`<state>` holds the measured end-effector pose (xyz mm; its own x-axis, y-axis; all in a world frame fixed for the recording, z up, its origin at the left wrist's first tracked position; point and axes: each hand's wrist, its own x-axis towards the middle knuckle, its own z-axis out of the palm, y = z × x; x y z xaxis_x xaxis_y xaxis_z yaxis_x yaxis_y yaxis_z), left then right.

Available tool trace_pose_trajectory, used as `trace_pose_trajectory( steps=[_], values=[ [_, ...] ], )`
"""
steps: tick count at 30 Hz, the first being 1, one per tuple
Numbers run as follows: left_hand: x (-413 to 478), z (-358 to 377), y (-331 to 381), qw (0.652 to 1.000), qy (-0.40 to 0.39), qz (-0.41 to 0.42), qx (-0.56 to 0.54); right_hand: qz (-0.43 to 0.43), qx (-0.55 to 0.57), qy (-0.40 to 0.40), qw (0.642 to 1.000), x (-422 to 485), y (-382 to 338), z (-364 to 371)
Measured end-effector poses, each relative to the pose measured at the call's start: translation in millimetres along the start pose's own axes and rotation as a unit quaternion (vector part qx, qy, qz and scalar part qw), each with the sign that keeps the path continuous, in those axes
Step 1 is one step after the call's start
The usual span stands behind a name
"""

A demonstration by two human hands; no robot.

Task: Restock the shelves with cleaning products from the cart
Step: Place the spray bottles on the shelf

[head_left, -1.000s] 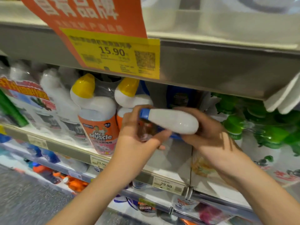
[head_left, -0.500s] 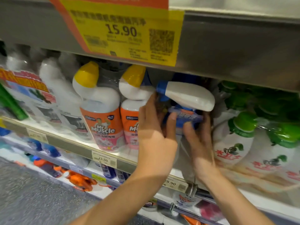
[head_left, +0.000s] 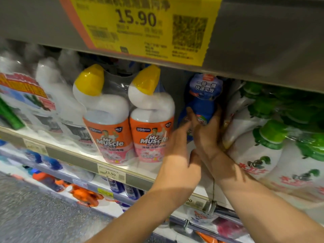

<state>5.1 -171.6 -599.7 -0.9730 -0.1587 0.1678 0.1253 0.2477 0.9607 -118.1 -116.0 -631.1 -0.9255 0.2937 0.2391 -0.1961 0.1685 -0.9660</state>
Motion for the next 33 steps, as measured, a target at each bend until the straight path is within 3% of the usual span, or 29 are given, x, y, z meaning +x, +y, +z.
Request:
trace_pose_trajectory(
  steps=[7,11,18,22,24,27,30,33],
  values=[
    [-2.8,-12.9,-12.9,1.0,-0.013,-0.009,0.026,0.024,0.008,-0.029,0.999,-9.1,37.4,-0.2],
    [-3.5,-20.0,-16.9,0.997,-0.027,-0.004,0.069,0.033,-0.069,-0.046,0.996,0.5,43.1,0.8],
    [-5.6,-17.6,-20.6,0.998,-0.031,-0.021,0.058,0.087,-0.148,0.047,0.984,7.0,39.0,4.8],
    [4.8,-6.1,-18.7,0.997,-0.041,-0.062,-0.014,0.048,-0.176,0.093,0.979,-10.9,23.9,2.1],
    [19.0,2.8,-13.5,0.993,-0.038,-0.112,-0.021,-0.003,-0.201,0.044,0.979,-20.2,20.7,-1.4],
    [37.3,8.6,-22.6,0.99,-0.01,-0.144,-0.003,-0.039,-0.109,-0.16,0.98,-21.3,11.3,0.1],
    [39.7,13.8,-29.4,0.992,0.022,-0.109,0.062,-0.059,-0.117,-0.224,0.966,-14.8,8.8,7.3],
    [37.1,16.8,-32.7,0.993,0.045,-0.094,0.061,-0.034,-0.061,-0.238,0.969,-7.3,12.6,16.4]
  ],
)
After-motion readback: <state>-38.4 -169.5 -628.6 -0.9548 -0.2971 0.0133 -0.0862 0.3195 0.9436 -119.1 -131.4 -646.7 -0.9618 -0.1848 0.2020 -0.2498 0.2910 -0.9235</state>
